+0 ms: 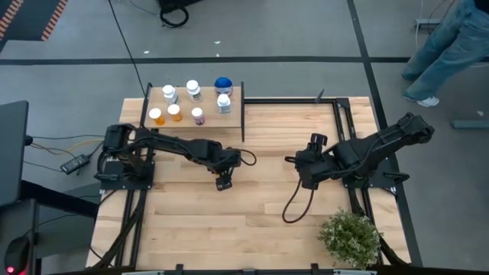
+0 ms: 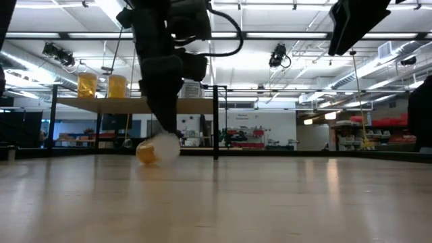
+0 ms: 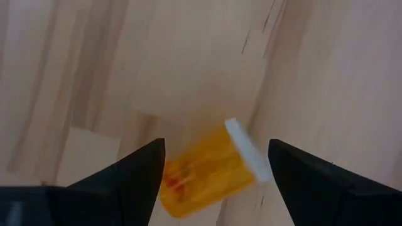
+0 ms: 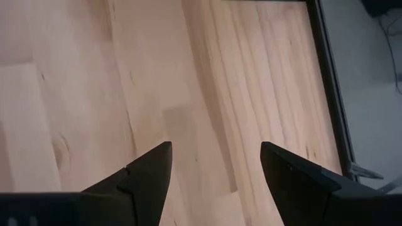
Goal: Pick and place medicine bottles onto shelf by color
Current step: Put the orange pill bottle on the shelf
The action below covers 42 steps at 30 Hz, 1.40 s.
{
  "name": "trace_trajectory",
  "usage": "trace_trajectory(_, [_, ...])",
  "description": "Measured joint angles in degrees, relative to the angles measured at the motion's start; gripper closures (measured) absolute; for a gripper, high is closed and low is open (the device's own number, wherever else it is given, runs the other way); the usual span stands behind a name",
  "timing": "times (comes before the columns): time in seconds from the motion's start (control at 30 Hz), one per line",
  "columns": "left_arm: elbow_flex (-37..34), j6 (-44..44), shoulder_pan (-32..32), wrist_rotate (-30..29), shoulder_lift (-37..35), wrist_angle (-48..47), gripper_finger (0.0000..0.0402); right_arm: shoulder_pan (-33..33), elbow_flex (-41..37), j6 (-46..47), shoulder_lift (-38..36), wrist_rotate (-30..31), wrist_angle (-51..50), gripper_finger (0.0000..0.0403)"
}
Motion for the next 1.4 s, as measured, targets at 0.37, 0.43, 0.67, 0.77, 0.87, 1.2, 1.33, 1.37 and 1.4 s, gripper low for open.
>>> trace_trajectory(0.37, [0.2,3.1,-0.5,0.0,0.1,-0.7,0.0111,0.4,0.0,1.2,0.0,1.0,0.4,0.0152])
trace_trajectory(0.43, [0.9,5.9,-1.7,-0.8,0.1,0.0,0.0111,0.4,0.0,1.5,0.0,1.0,0.4,0.0152])
trace_trajectory(0.67, [1.5,26.5,-12.1,-15.9,0.3,0.4,0.0111,0.4,0.0,1.7,0.0,1.0,0.4,0.0152])
trace_trajectory(0.77, [1.6,30.2,-15.6,-22.3,1.0,-0.4,0.0111,0.4,0.0,1.9,0.0,1.0,0.4,0.0152])
trace_trajectory(0.87, [1.9,28.3,-16.2,-23.1,2.8,-1.1,0.0111,0.4,0.0,1.8,0.0,1.0,1.0,0.0152])
trace_trajectory(1.2, [10.0,29.9,-14.3,-23.1,13.9,-7.0,0.0111,0.4,0.1,1.1,0.0,1.4,2.7,0.0152])
trace_trajectory(1.33, [12.5,29.9,-13.1,-23.2,16.0,-10.9,0.0111,0.4,0.1,1.1,0.0,1.4,3.0,0.0152])
trace_trajectory(1.37, [13.0,29.9,-12.9,-23.2,16.4,-11.7,0.0111,0.4,0.1,1.1,0.0,1.5,3.1,0.0152])
trace_trajectory(1.4, [13.4,29.9,-12.8,-23.2,16.8,-12.6,0.0111,0.4,0.1,1.1,0.0,1.4,3.2,0.0152])
